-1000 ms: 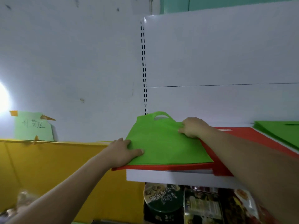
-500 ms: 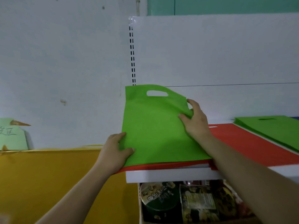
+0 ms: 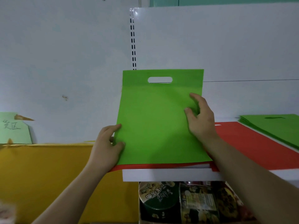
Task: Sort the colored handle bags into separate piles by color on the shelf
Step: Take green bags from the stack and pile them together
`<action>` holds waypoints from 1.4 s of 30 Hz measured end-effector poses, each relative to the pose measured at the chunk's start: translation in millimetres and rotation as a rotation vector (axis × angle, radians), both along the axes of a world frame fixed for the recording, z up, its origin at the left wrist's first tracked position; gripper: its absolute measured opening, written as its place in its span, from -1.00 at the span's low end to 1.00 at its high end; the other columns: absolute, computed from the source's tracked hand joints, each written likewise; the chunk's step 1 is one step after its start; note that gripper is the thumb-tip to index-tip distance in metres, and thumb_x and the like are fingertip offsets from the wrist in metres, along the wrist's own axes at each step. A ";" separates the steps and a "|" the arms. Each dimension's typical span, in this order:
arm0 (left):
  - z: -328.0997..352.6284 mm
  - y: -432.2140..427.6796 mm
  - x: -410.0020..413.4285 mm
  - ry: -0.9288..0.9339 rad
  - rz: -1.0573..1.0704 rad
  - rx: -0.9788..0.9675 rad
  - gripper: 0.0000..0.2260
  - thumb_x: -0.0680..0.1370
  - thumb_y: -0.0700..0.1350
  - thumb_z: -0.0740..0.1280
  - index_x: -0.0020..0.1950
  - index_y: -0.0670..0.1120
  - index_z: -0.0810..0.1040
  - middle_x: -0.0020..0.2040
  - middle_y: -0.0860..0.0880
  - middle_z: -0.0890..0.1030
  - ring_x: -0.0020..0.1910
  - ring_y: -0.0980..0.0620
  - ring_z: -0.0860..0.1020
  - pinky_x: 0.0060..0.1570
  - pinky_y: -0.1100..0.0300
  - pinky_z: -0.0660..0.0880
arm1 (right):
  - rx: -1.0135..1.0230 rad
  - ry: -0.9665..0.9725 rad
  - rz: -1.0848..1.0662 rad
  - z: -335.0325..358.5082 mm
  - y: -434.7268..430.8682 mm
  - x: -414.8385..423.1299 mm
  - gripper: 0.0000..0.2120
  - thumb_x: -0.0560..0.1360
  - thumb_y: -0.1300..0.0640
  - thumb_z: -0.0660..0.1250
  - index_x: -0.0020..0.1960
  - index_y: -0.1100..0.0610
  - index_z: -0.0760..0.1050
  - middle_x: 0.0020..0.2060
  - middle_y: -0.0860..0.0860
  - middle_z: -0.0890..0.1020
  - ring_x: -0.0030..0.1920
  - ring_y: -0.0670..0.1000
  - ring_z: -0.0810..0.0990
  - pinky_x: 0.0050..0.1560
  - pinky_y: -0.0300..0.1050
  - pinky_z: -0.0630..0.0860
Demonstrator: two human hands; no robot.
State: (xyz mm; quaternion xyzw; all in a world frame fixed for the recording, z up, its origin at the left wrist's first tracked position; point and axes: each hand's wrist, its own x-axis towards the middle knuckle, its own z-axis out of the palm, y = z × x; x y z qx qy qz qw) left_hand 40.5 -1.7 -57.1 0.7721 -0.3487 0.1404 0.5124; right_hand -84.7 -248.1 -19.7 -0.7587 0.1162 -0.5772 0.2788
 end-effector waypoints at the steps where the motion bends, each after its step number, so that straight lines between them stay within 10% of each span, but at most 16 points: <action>1: 0.8 0.3 0.0 -0.002 -0.001 0.001 -0.51 0.45 -0.34 0.38 0.35 -0.07 0.44 0.16 0.09 0.39 -0.04 0.03 0.46 -0.02 0.23 0.34 | 0.025 0.006 0.013 1.7 1.2 -0.5 -0.58 0.52 0.28 0.32 0.37 0.13 0.40 0.25 0.00 0.50 0.24 -0.04 0.47 0.33 -0.20 0.35; 12: 25.3 8.0 0.8 -0.014 -0.070 -0.108 -0.52 0.45 -0.34 0.38 0.33 -0.06 0.46 0.20 0.08 0.40 -0.16 0.12 0.44 -0.10 0.26 0.34 | 0.055 0.031 0.003 48.8 18.8 -11.1 -0.57 0.53 0.26 0.28 0.37 0.04 0.37 0.18 -0.17 0.43 0.18 -0.16 0.42 0.21 -0.36 0.30; 20: 37.8 22.8 -7.6 -0.004 -0.160 -0.173 -0.49 0.42 -0.35 0.41 0.34 -0.08 0.45 0.22 0.05 0.41 0.15 -0.11 0.48 0.15 -0.01 0.47 | 0.034 0.024 -0.074 60.4 43.1 -28.2 -0.57 0.52 0.25 0.29 0.37 0.04 0.37 0.18 -0.15 0.44 0.14 -0.19 0.40 0.13 -0.46 0.25; 27: 45.7 20.7 -24.1 -0.108 -0.257 -0.128 -0.49 0.42 -0.36 0.40 0.34 -0.11 0.44 0.31 -0.03 0.41 0.19 0.07 0.40 0.11 0.38 0.26 | 0.078 0.003 -0.227 65.6 51.7 -69.7 -0.56 0.51 0.25 0.29 0.36 0.04 0.37 0.15 -0.17 0.43 0.10 -0.19 0.41 0.05 -0.53 0.23; 42: 51.4 -30.2 -157.2 -0.088 -0.499 -0.100 -0.49 0.46 -0.35 0.38 0.38 -0.12 0.40 0.32 -0.04 0.39 0.23 0.02 0.37 0.31 0.06 0.32 | 0.108 -0.017 -0.453 61.6 36.3 -246.0 -0.57 0.51 0.25 0.31 0.35 0.03 0.38 0.13 -0.14 0.44 0.06 -0.16 0.41 -0.01 -0.53 0.25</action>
